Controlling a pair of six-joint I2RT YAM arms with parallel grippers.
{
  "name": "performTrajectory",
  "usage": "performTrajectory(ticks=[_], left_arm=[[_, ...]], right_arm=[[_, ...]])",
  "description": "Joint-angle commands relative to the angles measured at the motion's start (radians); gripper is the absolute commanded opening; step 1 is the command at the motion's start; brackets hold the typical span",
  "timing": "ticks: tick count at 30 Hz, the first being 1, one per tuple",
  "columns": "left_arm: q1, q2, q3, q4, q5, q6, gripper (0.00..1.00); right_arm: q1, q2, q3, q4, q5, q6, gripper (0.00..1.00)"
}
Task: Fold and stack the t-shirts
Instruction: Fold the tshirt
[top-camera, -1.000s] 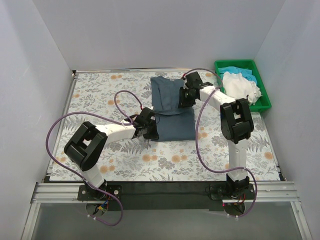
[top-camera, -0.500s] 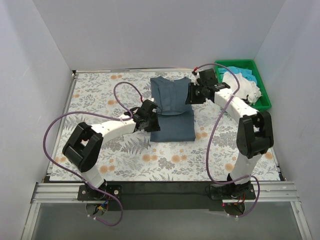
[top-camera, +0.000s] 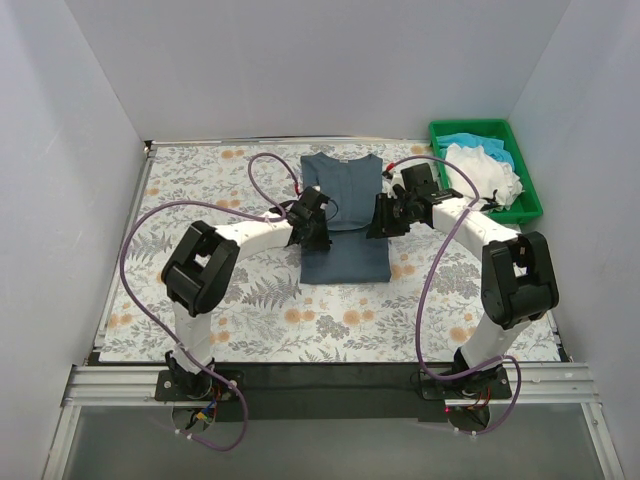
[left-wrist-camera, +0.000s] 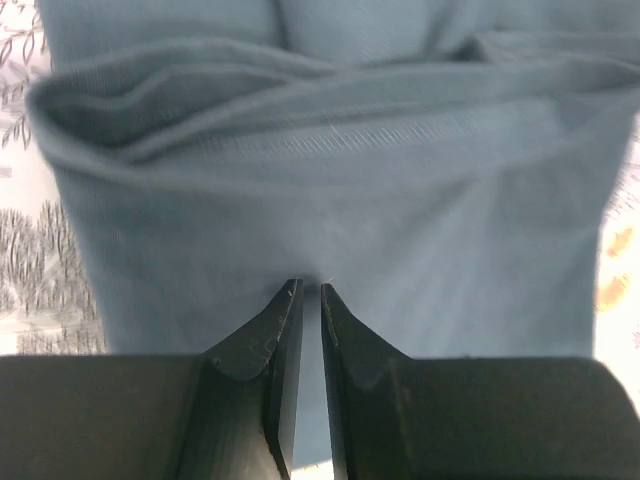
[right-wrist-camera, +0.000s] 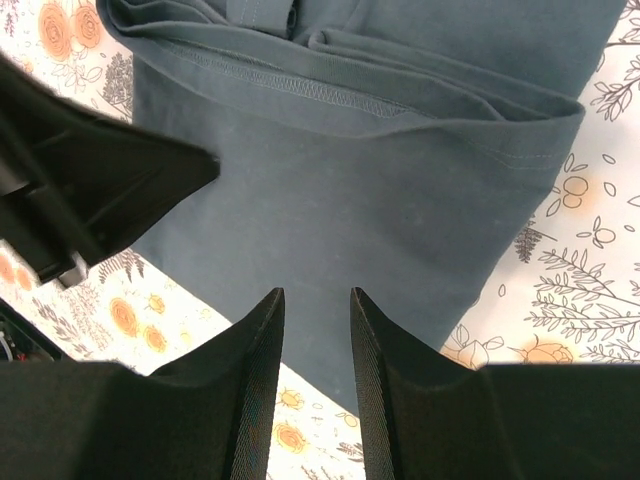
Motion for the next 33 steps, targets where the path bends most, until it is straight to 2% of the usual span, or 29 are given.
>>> performTrajectory(ticks=[1, 9, 17, 20, 26, 33], left_arm=[[0.045, 0.018, 0.076, 0.006, 0.040, 0.019, 0.15], [0.156, 0.137, 0.228, 0.006, 0.175, 0.052, 0.15], [0.243, 0.231, 0.372, -0.011, 0.293, 0.050, 0.15], [0.263, 0.171, 0.351, -0.006, 0.318, 0.045, 0.16], [0.263, 0.032, 0.158, 0.139, 0.355, 0.020, 0.17], [0.263, 0.154, 0.162, 0.198, 0.392, 0.039, 0.17]], right_arm=[[-0.001, 0.005, 0.009, 0.053, -0.020, 0.009, 0.33], [-0.001, 0.017, 0.009, 0.058, -0.020, 0.044, 0.33], [-0.005, 0.055, -0.007, 0.165, -0.073, 0.094, 0.33], [-0.012, 0.090, 0.013, 0.202, -0.121, 0.108, 0.33], [-0.064, 0.163, 0.027, 0.311, -0.240, 0.133, 0.33], [-0.147, 0.300, 0.070, 0.415, -0.343, 0.128, 0.32]])
